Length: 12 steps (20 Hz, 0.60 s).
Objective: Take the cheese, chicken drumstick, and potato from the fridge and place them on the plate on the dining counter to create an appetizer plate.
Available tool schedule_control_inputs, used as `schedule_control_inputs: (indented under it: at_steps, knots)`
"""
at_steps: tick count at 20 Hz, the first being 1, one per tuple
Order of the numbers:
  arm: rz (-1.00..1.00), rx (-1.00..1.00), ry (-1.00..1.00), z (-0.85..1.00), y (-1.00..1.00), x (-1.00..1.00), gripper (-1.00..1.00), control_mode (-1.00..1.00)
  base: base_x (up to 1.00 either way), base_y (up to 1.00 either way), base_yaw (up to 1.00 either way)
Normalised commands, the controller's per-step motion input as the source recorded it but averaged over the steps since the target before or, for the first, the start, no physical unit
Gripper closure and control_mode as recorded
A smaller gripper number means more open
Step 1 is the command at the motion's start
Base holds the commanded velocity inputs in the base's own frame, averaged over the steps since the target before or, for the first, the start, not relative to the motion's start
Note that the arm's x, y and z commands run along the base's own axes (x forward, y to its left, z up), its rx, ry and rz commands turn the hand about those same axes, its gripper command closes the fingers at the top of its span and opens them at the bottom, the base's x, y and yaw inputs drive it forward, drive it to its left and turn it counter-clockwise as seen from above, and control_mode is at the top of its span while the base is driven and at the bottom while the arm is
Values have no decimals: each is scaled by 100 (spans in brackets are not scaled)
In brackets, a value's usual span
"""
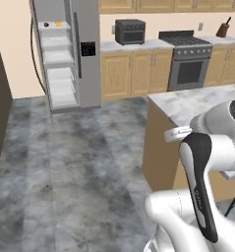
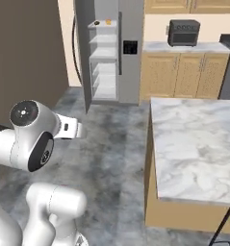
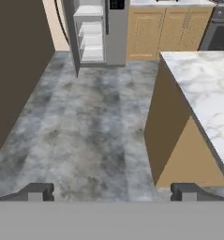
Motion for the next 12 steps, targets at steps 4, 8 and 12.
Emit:
schedule_control_inputs:
  at_steps: [4, 8, 12]
  knots:
    - [0, 0, 0, 0, 0, 0, -100, 100, 100, 0, 6]
    - [0, 0, 0, 0, 0, 0, -100, 100, 100, 0, 6]
    - [0, 0, 0, 0, 0, 0, -100, 100, 100, 0, 6]
